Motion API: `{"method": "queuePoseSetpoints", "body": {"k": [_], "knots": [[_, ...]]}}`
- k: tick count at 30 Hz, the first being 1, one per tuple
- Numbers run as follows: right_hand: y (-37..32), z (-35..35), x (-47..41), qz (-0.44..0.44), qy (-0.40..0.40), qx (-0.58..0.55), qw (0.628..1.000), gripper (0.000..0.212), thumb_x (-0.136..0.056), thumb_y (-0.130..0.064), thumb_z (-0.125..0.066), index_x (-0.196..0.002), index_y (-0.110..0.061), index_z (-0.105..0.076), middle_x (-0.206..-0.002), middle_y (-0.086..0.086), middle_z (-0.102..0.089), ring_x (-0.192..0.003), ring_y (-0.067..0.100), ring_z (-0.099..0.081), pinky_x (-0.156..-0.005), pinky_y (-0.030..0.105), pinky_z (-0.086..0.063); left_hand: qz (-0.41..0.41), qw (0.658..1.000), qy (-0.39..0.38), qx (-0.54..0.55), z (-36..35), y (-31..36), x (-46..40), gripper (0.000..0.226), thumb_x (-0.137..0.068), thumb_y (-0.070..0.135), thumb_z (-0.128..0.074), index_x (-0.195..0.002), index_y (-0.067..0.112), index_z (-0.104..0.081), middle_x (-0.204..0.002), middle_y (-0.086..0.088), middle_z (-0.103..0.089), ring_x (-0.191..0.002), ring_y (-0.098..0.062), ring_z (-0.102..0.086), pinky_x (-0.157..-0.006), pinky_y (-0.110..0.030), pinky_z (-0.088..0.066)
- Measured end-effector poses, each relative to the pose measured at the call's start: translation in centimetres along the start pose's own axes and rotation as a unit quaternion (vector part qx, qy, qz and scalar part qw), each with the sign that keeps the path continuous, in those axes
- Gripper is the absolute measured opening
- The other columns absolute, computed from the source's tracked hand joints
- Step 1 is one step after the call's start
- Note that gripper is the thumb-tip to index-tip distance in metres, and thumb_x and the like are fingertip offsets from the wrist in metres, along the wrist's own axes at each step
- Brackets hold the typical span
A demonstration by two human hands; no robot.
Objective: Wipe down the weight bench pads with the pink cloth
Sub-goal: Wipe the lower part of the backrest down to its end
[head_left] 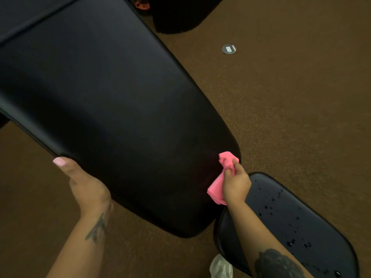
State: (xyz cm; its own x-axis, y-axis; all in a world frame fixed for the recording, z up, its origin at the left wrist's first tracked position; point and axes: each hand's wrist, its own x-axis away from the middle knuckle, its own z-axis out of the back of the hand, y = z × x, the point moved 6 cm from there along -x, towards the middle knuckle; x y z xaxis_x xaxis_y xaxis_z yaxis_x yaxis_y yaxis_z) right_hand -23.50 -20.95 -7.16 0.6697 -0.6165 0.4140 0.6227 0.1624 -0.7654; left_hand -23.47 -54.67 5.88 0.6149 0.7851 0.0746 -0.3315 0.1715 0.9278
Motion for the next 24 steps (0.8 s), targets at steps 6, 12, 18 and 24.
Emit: {"method": "queuePoseSetpoints", "body": {"k": [6,12,18,24], "knots": [[0.8,-0.1,-1.3,-0.062,0.020,-0.014,0.998,0.039,-0.093,-0.015,-0.048,-0.132,-0.018,-0.051,-0.127,0.006,-0.058,-0.114,0.022,-0.055,-0.092,0.028,-0.039,-0.077,0.996,0.045,-0.006,1.4,0.6,0.5,0.061,-0.102,0.050,-0.024,-0.148,0.010,-0.025,-0.148,-0.003,-0.032,-0.136,-0.015,-0.034,-0.110,-0.022,-0.029],[-1.3,-0.4,-0.2,0.013,0.002,0.013,1.000,0.040,-0.093,-0.014,-0.048,-0.133,-0.016,-0.049,-0.129,0.006,-0.056,-0.114,0.022,-0.053,-0.090,0.026,-0.038,-0.302,0.945,0.056,-0.116,1.6,2.8,0.3,0.075,-0.097,0.056,-0.041,-0.146,0.001,-0.025,-0.150,-0.030,-0.021,-0.143,-0.042,-0.020,-0.117,-0.052,-0.015],[1.1,0.1,-0.5,-0.061,0.015,-0.009,0.998,0.039,-0.093,-0.016,-0.047,-0.132,-0.019,-0.051,-0.128,0.006,-0.057,-0.114,0.022,-0.054,-0.092,0.029,-0.038,-0.540,0.819,-0.019,-0.196,-2.0,9.9,4.6,0.037,-0.096,0.030,-0.053,-0.130,0.018,-0.048,-0.150,-0.017,-0.031,-0.140,-0.046,-0.014,-0.099,-0.082,-0.007],[-1.9,-0.5,-0.6,-0.012,0.002,0.002,1.000,0.038,-0.094,-0.014,-0.046,-0.131,-0.016,-0.051,-0.130,0.006,-0.055,-0.117,0.023,-0.052,-0.093,0.028,-0.037,-0.586,0.712,-0.161,-0.351,-7.5,13.3,4.8,0.035,-0.091,0.022,-0.059,-0.126,0.016,-0.058,-0.145,-0.007,-0.046,-0.148,-0.030,-0.017,-0.104,-0.067,0.014]]}}
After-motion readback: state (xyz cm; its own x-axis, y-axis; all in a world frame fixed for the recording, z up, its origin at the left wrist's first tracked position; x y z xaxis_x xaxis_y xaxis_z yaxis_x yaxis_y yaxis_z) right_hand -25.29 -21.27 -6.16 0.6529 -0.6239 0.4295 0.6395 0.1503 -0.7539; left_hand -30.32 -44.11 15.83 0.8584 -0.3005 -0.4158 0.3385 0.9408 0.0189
